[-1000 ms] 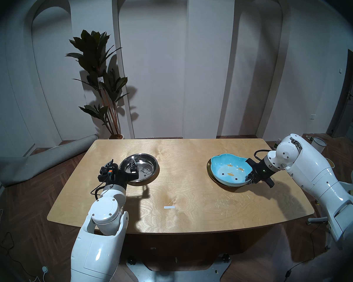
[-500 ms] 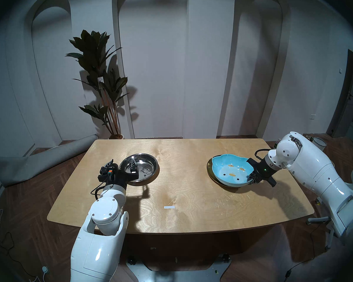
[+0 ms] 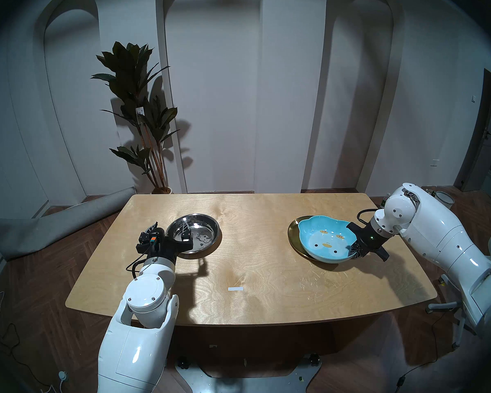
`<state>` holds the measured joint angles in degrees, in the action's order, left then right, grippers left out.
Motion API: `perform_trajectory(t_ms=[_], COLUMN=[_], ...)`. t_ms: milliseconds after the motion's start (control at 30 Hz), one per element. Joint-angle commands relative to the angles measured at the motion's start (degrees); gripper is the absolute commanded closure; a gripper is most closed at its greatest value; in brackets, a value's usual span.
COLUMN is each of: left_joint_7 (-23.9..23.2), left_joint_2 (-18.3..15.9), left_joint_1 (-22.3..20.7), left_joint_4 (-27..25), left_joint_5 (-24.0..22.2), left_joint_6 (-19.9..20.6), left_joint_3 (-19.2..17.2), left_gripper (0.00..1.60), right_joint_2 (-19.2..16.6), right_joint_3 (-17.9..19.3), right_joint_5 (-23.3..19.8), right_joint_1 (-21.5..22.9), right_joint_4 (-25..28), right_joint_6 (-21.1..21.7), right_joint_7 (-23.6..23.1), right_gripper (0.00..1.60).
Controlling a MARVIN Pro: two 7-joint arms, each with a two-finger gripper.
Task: Stack the plates into one stack
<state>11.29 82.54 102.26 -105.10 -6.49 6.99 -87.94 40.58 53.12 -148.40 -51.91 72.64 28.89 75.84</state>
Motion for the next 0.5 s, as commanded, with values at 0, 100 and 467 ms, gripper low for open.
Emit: perform_trajectory(t_ms=[0,100,467], left_joint_7=[0.01,0.06,0.24], left_joint_2=[-0.05,-0.11,-0.3], left_joint_1=[-0.67,-0.67,-0.68], left_joint_4=[-1.24,-1.24,-1.25], left_joint_5=[0.07,0.03,-0.14], left_joint_6=[-0.56,-0.57,-0.59], left_joint_3=[-0.06,-0.03,0.1], left_gripper=[0.0,0.0,0.0], right_joint_2=[1.1,1.51,3.17], right_joint_3=[-0.5,-0.88,-1.87], right_joint_5=[3.26,3.49,3.86], right_joint_1=[1.87,2.32,3.91], right_joint_4=[-2.21,-2.82,-5.47], right_joint_6=[0.95,1.43,3.6], right_joint_7=[-1.9,-2.19,-3.3], right_gripper=[1.6,1.6,1.6])
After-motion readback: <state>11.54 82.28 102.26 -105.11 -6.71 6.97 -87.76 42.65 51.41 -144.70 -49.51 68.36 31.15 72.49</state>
